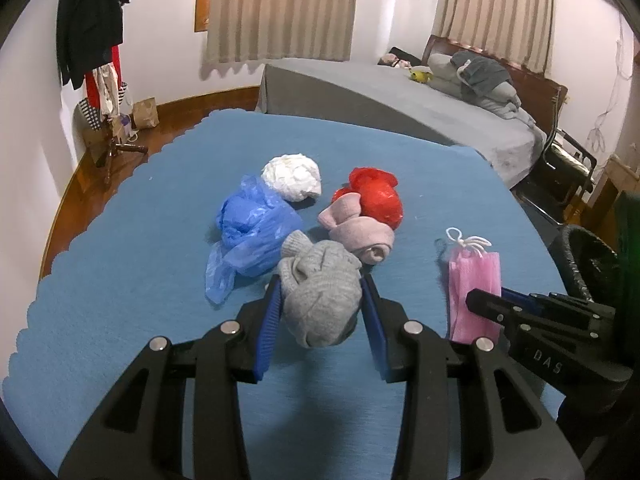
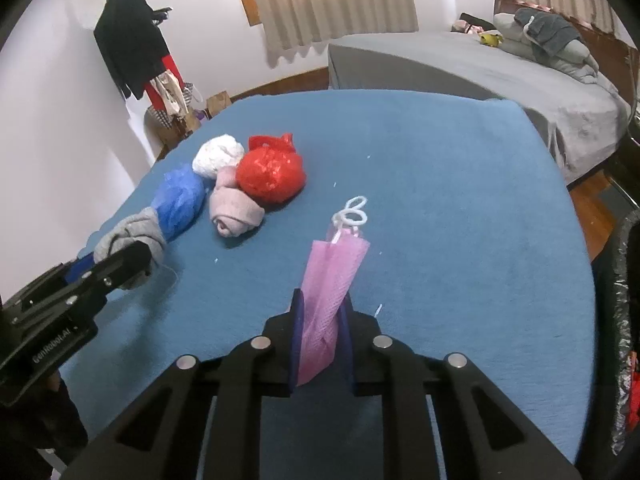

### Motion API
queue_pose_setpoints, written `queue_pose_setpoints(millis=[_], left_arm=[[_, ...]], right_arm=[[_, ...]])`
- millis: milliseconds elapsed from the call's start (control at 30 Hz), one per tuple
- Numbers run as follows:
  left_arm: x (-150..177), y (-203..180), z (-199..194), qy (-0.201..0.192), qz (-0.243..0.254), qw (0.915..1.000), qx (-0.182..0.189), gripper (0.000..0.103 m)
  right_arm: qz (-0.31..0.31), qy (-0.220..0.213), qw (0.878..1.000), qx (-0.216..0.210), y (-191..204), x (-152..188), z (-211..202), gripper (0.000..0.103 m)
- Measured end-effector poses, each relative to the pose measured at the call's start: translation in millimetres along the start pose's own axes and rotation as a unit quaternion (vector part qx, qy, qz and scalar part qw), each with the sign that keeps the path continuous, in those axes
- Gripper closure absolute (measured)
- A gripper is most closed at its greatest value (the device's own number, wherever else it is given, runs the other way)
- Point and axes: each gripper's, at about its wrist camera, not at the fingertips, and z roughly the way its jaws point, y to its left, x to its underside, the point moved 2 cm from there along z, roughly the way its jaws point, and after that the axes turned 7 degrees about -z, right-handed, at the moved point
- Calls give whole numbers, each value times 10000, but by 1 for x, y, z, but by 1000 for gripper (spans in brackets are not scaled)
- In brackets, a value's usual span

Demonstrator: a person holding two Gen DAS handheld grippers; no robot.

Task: Collect trash
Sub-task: 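Grasp the grey sock with the left tool while the right tool grasps the pink mask, then carry the grey sock and pink mask over the bin and release both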

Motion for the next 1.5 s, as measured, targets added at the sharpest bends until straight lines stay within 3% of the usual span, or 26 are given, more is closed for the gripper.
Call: queue_pose_setpoints(millis=[833,1167,1500], left_arm=[[-20,-89,-28,-320,498,9963,630,65],[-22,-149,-34,-415,784,9897,1122,65],[-12,-217,-34,-392,1159,9776,1711,65]], right_arm=[[204,-946,9950,247,-47,-24,-95,91],[545,-1292,9874,728,-100,-15,-145,91],[982,-1332,9771,1337,-160,17,-181,91]])
